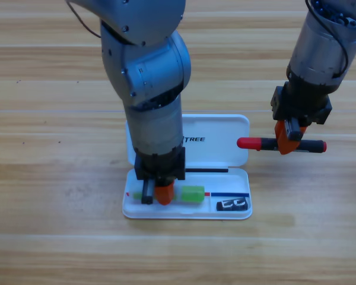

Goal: Clean up eraser and pencils

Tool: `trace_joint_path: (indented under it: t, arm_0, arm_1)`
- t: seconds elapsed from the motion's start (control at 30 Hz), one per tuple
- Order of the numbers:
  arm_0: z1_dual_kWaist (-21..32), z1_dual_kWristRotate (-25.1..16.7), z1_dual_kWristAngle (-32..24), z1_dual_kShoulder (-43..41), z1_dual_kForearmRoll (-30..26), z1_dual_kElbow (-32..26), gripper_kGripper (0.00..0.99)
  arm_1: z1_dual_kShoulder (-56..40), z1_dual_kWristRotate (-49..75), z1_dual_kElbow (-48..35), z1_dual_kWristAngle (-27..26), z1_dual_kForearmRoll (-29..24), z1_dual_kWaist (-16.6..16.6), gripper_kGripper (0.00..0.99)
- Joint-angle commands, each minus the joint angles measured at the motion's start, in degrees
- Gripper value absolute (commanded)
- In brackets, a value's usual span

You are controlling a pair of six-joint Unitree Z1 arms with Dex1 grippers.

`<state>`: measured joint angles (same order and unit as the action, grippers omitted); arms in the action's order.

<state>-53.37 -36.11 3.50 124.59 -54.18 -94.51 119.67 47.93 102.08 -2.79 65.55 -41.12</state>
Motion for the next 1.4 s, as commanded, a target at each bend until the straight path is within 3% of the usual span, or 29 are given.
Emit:
trace_joint_path:
  t: [0.03, 0.27, 0.3, 0.37, 0.4, 0.43, 0.73, 1.03, 1.2, 1.4]
  arm_0:
    - [1.0, 0.5, 0.0, 1.9, -0.6, 0.5, 0.000]
    - [1.0, 0.7, -0.4, 1.6, -1.6, 0.1, 0.000]
    - [1.0, 0.7, -0.5, 1.6, -2.1, -0.1, 0.137]
    - [1.0, 0.8, -0.6, 1.8, -2.9, -0.5, 0.684]
    - [1.0, 0.9, -0.9, 1.9, -3.1, -0.8, 0.874]
    - [1.0, 0.8, -0.9, 2.0, -3.3, -0.9, 0.973]
    - [1.0, 0.8, -0.9, 2.2, -4.3, -1.9, 0.990]
    - [1.7, 0.5, -0.7, -2.7, -7.8, -4.5, 0.990]
    - [7.2, -1.9, -0.9, -13.1, -10.9, -2.5, 0.990]
    - [19.6, -9.9, -1.5, -26.2, -11.3, 3.8, 0.990]
  arm_1:
    - [2.4, -0.8, 0.5, -0.5, 1.0, -2.2, 0.000]
    - [2.4, -1.1, 0.6, -0.5, 1.0, -2.3, 0.000]
    - [2.4, -1.1, 0.6, -0.5, 1.0, -2.3, 0.000]
    - [2.3, -1.2, 0.7, -0.5, 1.0, -2.3, 0.000]
    - [2.3, -1.3, 0.7, -0.5, 1.0, -2.4, 0.000]
    - [2.3, -1.3, 0.8, -0.5, 1.0, -2.5, 0.000]
    - [2.1, -2.3, 1.3, -0.5, 1.0, -3.5, 0.000]
    - [6.5, -5.3, 6.6, -1.2, 1.4, -8.2, 0.000]
    - [11.3, -6.7, 11.7, -1.0, 1.9, -10.5, 0.000]
    - [15.8, -7.5, 16.0, 0.0, 2.0, -12.1, 0.000]
